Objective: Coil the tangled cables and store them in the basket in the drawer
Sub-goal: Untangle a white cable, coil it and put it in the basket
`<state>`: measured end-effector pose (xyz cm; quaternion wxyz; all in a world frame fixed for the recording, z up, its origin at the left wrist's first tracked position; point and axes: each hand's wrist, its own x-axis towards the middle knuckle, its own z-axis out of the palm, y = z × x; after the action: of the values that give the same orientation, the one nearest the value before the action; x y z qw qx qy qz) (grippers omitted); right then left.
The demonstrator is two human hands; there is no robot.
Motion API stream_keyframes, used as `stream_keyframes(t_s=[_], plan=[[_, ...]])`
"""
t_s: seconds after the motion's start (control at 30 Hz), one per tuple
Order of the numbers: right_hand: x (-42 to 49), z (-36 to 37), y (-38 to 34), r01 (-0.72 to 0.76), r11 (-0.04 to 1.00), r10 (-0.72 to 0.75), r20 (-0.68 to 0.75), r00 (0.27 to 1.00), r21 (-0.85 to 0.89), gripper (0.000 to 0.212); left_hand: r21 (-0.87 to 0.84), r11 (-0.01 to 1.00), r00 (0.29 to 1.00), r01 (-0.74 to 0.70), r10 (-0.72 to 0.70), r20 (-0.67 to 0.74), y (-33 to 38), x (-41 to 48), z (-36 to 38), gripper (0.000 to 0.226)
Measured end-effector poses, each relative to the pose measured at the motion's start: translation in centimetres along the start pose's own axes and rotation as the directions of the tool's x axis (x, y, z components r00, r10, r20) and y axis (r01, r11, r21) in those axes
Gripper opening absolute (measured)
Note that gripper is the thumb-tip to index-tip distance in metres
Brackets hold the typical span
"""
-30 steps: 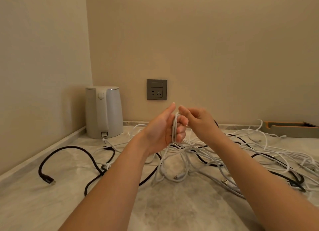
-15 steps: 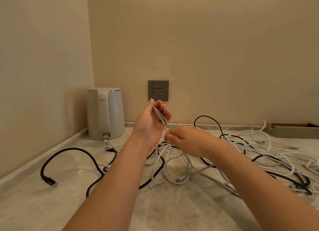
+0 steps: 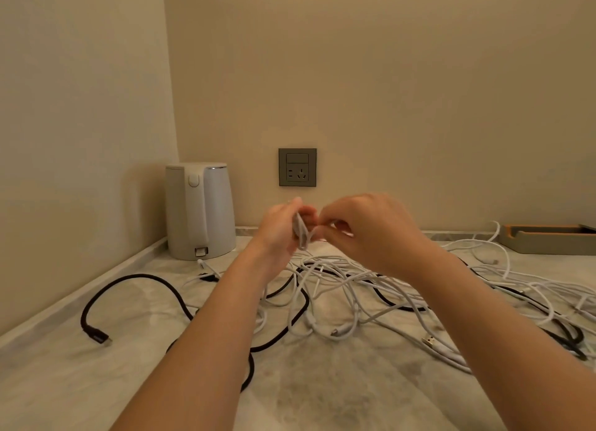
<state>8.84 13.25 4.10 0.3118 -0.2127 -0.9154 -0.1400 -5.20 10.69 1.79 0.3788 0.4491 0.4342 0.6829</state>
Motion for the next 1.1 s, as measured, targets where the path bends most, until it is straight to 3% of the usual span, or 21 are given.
stream_keyframes(t_s=[0.07,0.13,0.2,0.33,0.43,0.53,0.63,0.8,0.93,1.1], plan=[[-0.1,0.1,0.5,-0.010,0.999,0.013,-0.105,0.994,0.035,0.018,0.114,0.993,0.987,0.025,-0.043,0.157,-0.1,-0.6,0.7,0.039],[-0.2,-0.1,1.1,-0.063,0.993,0.080,-0.178,0.981,0.098,0.015,0.122,0.990,0.967,0.067,-0.094,0.236,0.1,-1.1,1.4,0.047],[-0.3,-0.1,1.7,-0.120,0.976,0.160,-0.223,0.962,0.183,0.024,0.109,0.986,0.935,0.125,-0.154,0.321,0.4,-1.3,1.5,0.063],[-0.2,0.7,2.8,-0.227,0.881,0.300,-0.119,0.946,0.415,0.023,0.095,0.979,0.882,0.181,-0.205,0.424,0.5,-1.3,1.3,0.081],[-0.1,1.4,3.6,-0.283,0.721,0.329,0.047,0.943,0.632,0.015,0.088,0.976,0.860,0.201,-0.218,0.461,0.2,-1.2,1.4,0.076],[-0.2,2.1,4.0,-0.283,0.568,0.355,0.080,0.932,0.773,0.012,0.080,0.971,0.830,0.225,-0.234,0.506,-0.1,-1.3,1.4,0.068],[-0.4,2.9,4.2,-0.311,0.546,0.388,0.094,0.917,0.778,0.026,0.039,0.967,0.807,0.252,-0.232,0.543,-0.2,-1.3,1.4,0.065],[-0.7,5.0,4.1,-0.530,0.583,0.528,0.209,0.823,0.616,0.073,-0.056,0.979,0.826,0.198,-0.136,0.547,0.0,-1.4,1.4,0.047],[-0.8,5.0,3.5,-0.563,0.593,0.488,0.299,0.820,0.576,0.057,-0.195,0.962,0.899,0.190,-0.090,0.429,-0.1,-1.1,1.7,0.049],[-0.3,5.2,2.5,-0.568,0.752,0.474,0.324,0.819,0.336,0.051,-0.330,0.931,0.960,0.157,-0.066,0.271,-0.1,-0.6,1.4,0.060]])
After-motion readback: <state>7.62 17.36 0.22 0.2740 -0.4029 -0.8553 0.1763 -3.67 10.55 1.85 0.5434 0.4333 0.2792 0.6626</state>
